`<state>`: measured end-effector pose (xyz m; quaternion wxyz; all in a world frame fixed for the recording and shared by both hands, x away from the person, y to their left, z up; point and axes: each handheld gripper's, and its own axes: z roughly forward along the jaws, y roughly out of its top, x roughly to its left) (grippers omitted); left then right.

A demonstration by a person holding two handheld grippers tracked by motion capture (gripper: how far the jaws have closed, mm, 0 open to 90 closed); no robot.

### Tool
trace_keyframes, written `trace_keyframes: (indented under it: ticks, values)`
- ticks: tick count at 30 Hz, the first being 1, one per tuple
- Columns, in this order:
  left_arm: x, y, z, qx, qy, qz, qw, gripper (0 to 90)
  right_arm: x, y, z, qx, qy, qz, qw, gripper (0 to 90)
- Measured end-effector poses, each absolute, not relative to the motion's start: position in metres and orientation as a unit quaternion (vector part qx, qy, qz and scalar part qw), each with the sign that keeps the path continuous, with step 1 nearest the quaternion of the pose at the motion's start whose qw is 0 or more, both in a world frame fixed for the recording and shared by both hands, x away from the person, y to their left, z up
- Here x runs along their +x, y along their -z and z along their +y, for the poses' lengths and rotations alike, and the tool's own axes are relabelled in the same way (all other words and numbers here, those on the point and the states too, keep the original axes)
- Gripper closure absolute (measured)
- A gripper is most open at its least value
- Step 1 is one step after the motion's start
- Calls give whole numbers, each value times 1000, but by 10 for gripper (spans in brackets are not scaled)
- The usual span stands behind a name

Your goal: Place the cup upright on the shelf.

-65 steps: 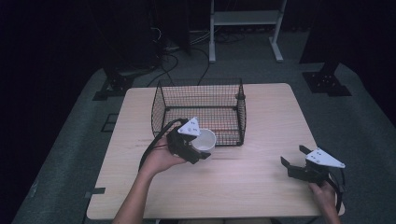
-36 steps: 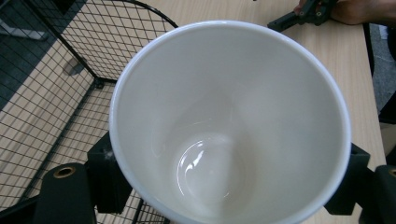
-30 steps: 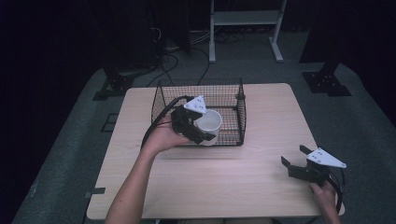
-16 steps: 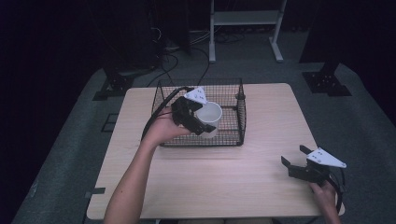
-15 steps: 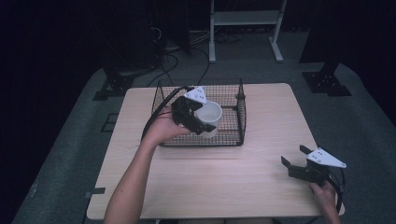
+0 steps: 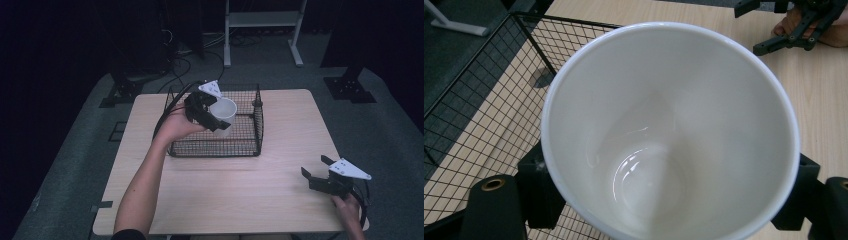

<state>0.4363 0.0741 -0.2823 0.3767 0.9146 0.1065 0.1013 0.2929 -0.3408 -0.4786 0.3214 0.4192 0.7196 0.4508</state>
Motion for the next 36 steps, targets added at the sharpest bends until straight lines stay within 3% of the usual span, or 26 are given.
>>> trace_keyframes:
  ticks: [36]
  values:
    - [496, 324, 59, 917, -88, 152, 358, 213, 293, 479, -341, 421, -451, 720, 318, 131]
